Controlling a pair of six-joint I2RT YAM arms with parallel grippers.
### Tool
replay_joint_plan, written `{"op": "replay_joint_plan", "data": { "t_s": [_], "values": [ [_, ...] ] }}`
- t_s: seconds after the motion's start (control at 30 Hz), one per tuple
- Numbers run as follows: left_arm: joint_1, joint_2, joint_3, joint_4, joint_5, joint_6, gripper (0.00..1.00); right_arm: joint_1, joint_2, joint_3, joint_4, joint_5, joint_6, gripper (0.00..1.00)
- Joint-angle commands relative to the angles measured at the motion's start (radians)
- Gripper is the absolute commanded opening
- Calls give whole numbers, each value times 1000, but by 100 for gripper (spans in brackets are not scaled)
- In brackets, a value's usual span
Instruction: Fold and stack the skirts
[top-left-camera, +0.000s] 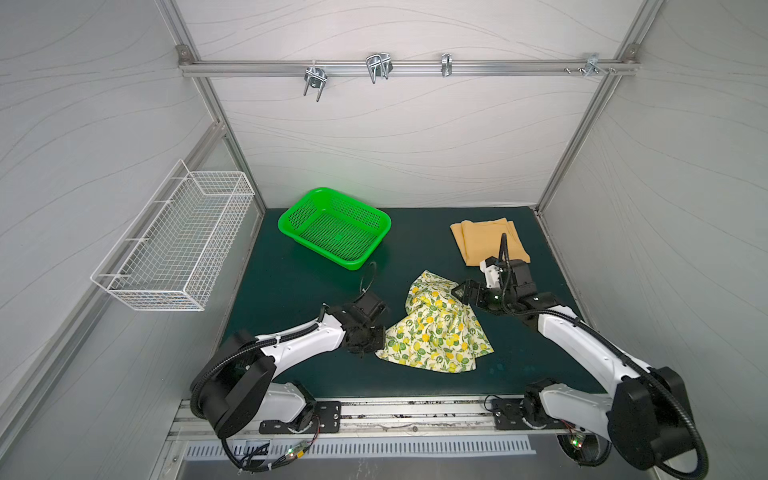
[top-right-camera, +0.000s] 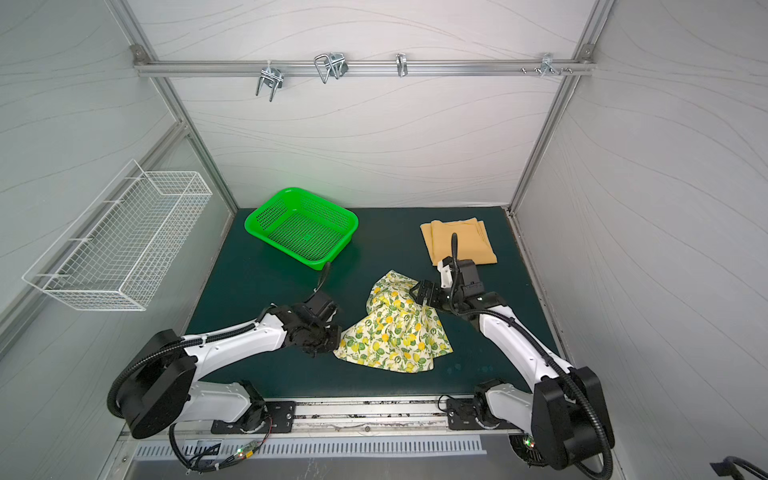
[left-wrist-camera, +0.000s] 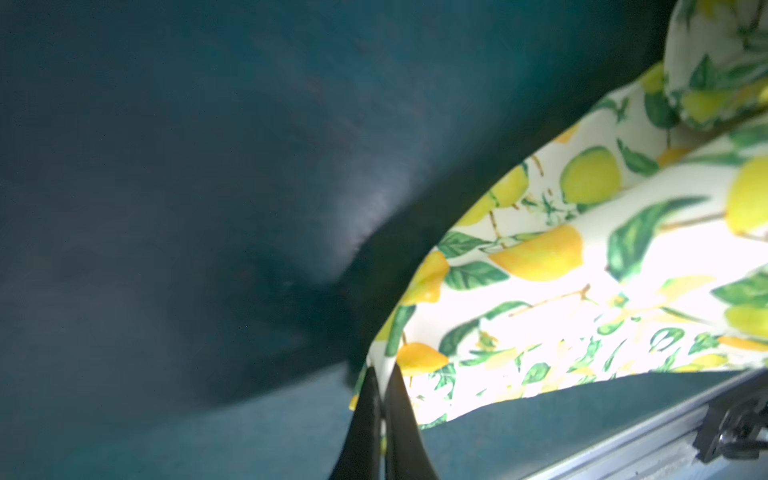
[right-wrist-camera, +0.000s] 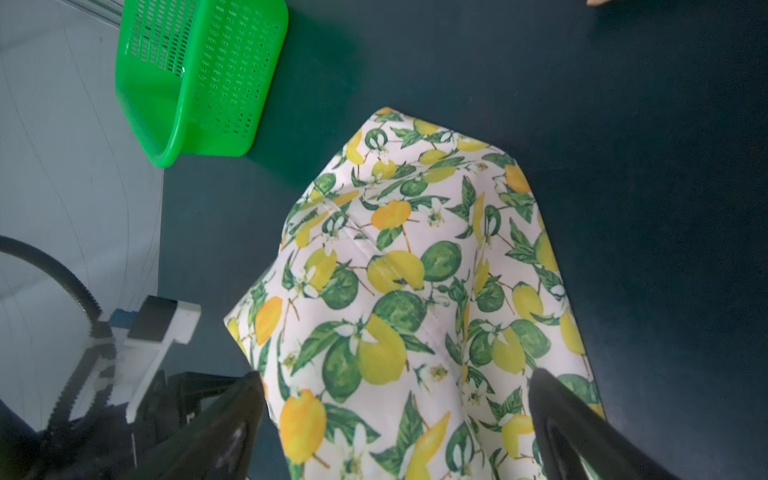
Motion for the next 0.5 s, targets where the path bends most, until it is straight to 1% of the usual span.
{"op": "replay_joint_plan", "data": {
  "t_s": [0.0, 0.17, 0.3, 0.47],
  "values": [
    [85, -62, 94, -100, -16, 61, 0, 22, 7, -37, 63, -12, 41, 99],
    [221, -96, 221, -224, -24, 129, 0, 67, 7, -101, 127, 5, 84, 99],
    [270, -87, 305, -291, -59, 161, 0, 117, 31, -144, 185, 25, 120, 99],
    [303, -83, 351, -323, -68, 168, 0, 177, 80, -199, 265, 64, 173, 99]
  ]
}}
